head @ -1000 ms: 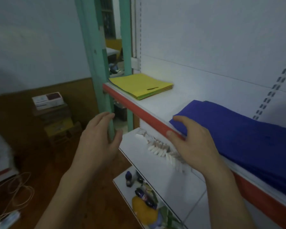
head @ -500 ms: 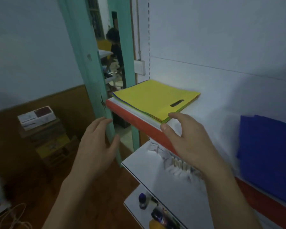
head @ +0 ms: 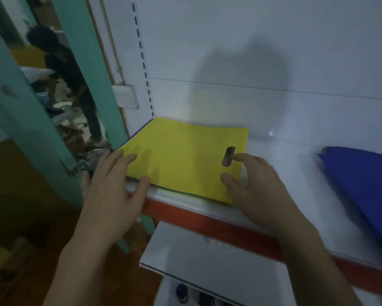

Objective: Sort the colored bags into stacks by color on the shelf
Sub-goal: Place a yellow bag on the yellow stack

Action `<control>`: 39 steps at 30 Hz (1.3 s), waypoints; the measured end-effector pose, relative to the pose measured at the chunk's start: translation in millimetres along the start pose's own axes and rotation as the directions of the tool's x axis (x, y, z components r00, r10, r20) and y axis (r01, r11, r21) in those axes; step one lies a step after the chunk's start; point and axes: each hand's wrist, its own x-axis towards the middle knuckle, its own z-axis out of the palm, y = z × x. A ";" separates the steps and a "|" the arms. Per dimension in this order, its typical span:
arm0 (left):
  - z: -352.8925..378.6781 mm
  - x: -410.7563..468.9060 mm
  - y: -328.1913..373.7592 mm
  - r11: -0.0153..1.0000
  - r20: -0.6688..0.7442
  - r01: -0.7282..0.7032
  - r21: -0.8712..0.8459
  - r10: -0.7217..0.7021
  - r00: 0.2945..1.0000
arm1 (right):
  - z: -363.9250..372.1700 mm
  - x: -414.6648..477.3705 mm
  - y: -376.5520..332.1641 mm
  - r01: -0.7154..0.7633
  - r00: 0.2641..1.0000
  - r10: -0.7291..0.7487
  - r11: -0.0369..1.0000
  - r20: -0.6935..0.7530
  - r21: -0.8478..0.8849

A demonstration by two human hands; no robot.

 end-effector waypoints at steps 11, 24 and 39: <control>20.1 51.0 -11.6 0.950 0.334 -0.286 -0.124 0.312 0.890 | 11.3 11.8 -21.6 -0.283 0.900 0.325 0.942 -0.290 0.178; 8.2 85.9 -40.6 0.931 0.419 -0.365 0.003 0.330 0.846 | 17.1 4.2 -21.4 -0.370 0.836 0.411 0.911 -0.362 0.180; 16.0 120.5 -24.7 0.957 0.371 -0.242 -0.160 0.285 0.884 | 6.9 -11.2 -13.2 -0.312 0.832 0.398 0.912 -0.387 0.267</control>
